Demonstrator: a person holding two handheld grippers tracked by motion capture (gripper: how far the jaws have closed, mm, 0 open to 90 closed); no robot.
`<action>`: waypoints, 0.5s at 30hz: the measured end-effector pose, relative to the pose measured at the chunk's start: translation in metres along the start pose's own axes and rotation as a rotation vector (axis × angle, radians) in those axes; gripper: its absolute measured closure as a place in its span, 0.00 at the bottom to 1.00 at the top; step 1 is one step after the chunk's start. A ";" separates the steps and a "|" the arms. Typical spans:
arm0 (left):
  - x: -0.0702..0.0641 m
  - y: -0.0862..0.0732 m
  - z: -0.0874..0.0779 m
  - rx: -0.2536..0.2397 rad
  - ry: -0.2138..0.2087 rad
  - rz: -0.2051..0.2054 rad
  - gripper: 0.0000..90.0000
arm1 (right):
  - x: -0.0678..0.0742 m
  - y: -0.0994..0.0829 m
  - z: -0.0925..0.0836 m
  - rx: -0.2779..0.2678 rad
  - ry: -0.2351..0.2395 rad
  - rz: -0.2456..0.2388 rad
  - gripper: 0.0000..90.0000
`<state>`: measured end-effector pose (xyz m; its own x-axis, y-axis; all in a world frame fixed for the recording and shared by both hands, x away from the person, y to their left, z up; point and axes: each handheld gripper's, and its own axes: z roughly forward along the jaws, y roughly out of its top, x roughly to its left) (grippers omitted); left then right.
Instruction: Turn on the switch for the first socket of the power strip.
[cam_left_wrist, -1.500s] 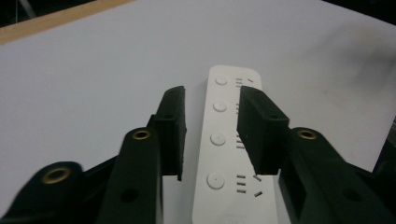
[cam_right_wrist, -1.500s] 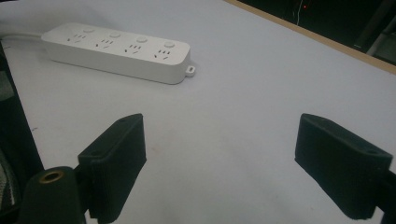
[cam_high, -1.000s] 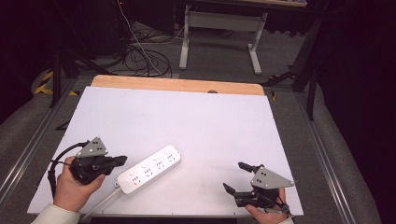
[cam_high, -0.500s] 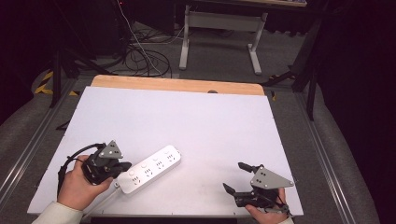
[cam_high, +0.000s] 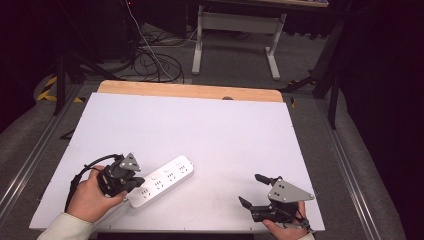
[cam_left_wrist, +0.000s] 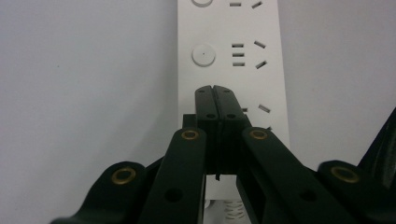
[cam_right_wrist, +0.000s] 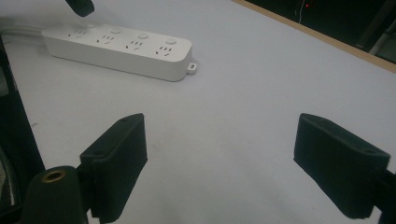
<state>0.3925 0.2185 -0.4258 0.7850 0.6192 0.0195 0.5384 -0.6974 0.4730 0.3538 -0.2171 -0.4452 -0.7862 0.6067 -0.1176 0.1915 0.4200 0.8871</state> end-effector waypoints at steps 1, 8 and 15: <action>0.000 0.000 0.001 0.001 0.006 0.002 1.00 | 0.000 0.000 0.000 0.000 0.000 0.000 0.20; -0.002 0.002 0.007 0.020 0.024 0.009 1.00 | -0.001 0.000 0.000 0.000 0.002 -0.002 0.20; -0.003 0.002 0.010 0.029 0.038 0.013 1.00 | -0.001 0.000 0.000 -0.001 0.002 -0.001 0.20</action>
<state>0.3945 0.2120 -0.4333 0.7804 0.6225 0.0591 0.5368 -0.7155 0.4470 0.3540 -0.2177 -0.4455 -0.7873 0.6052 -0.1179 0.1899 0.4199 0.8875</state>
